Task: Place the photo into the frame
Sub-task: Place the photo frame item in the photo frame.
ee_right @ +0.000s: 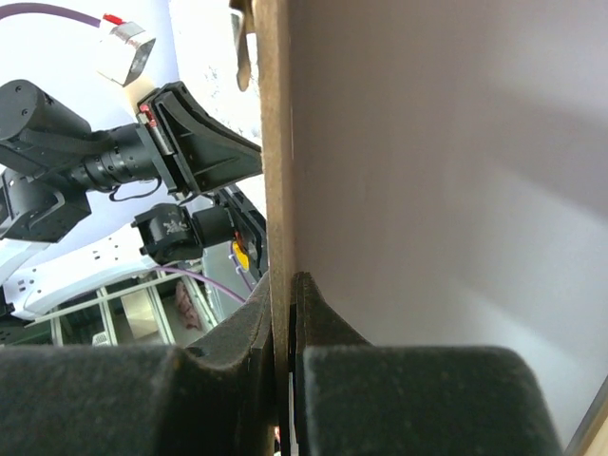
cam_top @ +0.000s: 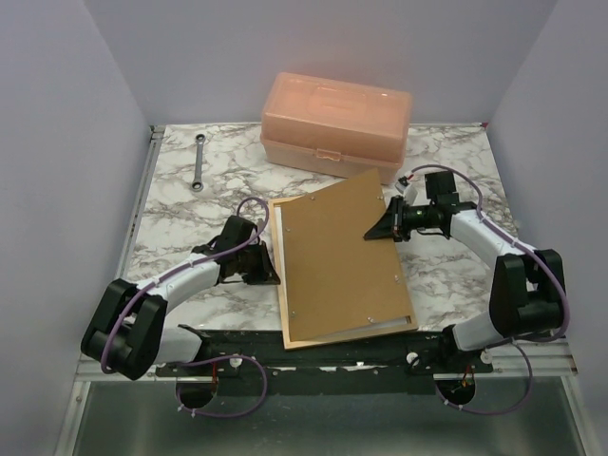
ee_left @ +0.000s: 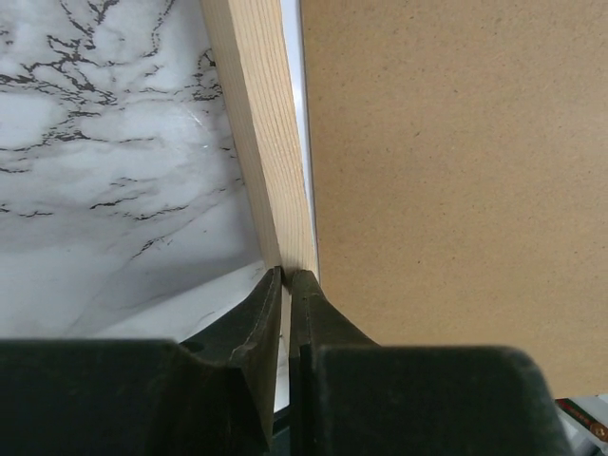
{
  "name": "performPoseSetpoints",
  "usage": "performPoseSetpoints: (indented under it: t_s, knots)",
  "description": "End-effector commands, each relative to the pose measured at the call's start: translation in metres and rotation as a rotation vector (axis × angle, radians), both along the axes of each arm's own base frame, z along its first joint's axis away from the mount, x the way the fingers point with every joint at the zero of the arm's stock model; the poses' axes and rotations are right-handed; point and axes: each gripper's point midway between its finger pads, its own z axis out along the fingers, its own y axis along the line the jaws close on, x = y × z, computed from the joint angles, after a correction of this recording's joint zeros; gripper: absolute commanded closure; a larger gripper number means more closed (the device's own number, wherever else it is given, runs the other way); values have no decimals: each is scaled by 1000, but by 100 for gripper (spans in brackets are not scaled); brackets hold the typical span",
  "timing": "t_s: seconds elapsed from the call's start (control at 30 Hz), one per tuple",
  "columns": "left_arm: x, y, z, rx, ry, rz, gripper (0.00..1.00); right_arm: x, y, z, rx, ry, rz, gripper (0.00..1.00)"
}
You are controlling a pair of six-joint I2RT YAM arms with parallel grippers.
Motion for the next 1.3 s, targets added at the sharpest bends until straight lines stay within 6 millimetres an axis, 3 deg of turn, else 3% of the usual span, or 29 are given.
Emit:
performPoseSetpoints:
  t_s: [0.0, 0.23, 0.57, 1.27]
  knots:
    - [7, 2, 0, 28, -24, -21, 92, -7, 11, -4, 32, 38, 50, 99]
    - [7, 4, -1, 46, -33, -41, 94, -8, 10, -14, -12, 68, 75, 99]
    - [8, 3, -6, 63, -17, -72, 90, -15, 11, -46, -160, 126, 96, 98]
    - [6, 4, -5, 65, -4, -71, 87, -11, 5, -75, -373, 112, 75, 20]
